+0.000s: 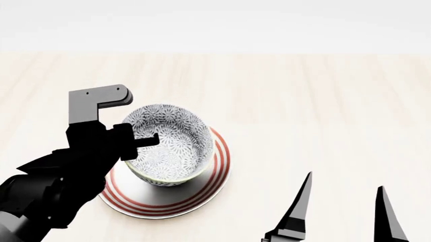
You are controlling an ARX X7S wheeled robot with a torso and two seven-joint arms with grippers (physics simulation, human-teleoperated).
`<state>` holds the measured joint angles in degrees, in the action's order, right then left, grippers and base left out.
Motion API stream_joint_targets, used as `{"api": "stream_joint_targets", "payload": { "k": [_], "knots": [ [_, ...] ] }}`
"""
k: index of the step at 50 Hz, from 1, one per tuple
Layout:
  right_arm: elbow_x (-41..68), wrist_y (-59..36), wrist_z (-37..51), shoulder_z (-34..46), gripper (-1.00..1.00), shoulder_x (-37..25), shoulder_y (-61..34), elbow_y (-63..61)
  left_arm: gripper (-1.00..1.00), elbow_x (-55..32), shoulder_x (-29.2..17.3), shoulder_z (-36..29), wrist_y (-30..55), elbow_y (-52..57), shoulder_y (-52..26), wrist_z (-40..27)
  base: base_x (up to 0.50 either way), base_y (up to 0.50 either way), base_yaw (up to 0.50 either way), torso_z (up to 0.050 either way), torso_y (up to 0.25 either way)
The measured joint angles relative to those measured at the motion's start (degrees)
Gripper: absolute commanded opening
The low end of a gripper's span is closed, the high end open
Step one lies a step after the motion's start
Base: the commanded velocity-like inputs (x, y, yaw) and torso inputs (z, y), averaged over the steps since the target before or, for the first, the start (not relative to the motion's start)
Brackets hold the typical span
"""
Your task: Put the bowl on the plate.
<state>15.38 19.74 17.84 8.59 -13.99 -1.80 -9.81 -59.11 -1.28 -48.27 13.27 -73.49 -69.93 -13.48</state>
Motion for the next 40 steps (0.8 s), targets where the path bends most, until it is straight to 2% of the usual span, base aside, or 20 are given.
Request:
{"api": "stream_joint_targets", "payload": {
  "k": [8, 9, 17, 33, 37, 40],
  "knots": [
    [0.0, 0.1, 0.1, 0.3, 1.00, -0.1, 0.0, 0.2, -1.00, 2.8, 0.1, 3.3, 0.1, -0.6, 0.5, 0.4, 0.00, 0.00, 0.00, 0.000, 0.000],
    [0.1, 0.1, 0.1, 0.3, 1.00, -0.2, 0.0, 0.2, 1.00, 3.3, 0.1, 3.8, 0.0, -0.7, 0.5, 0.4, 0.00, 0.00, 0.00, 0.000, 0.000],
    [0.2, 0.2, 0.3, 0.6, 1.00, -0.3, 0.1, 0.4, 1.00, 8.8, 0.1, 4.3, -3.1, -1.1, 1.0, -0.4, 0.00, 0.00, 0.00, 0.000, 0.000],
    [0.5, 0.0, 0.4, 1.2, 1.00, -0.6, 0.2, 0.5, 1.00, 15.2, -0.1, -6.1, -13.6, -1.1, 0.0, -5.2, 0.00, 0.00, 0.00, 0.000, 0.000],
    [0.6, 0.0, 0.5, 1.3, 1.00, -0.6, 0.2, 0.5, 1.00, 16.2, -2.5, -7.9, -13.6, 4.2, 1.2, -7.5, 0.00, 0.00, 0.00, 0.000, 0.000],
    [0.7, 0.0, 0.5, 1.4, 1.00, -0.7, 0.2, 0.6, 1.00, 16.6, -6.2, -9.0, -12.6, 11.8, 3.0, -10.3, 0.00, 0.00, 0.00, 0.000, 0.000]
  ]
}}
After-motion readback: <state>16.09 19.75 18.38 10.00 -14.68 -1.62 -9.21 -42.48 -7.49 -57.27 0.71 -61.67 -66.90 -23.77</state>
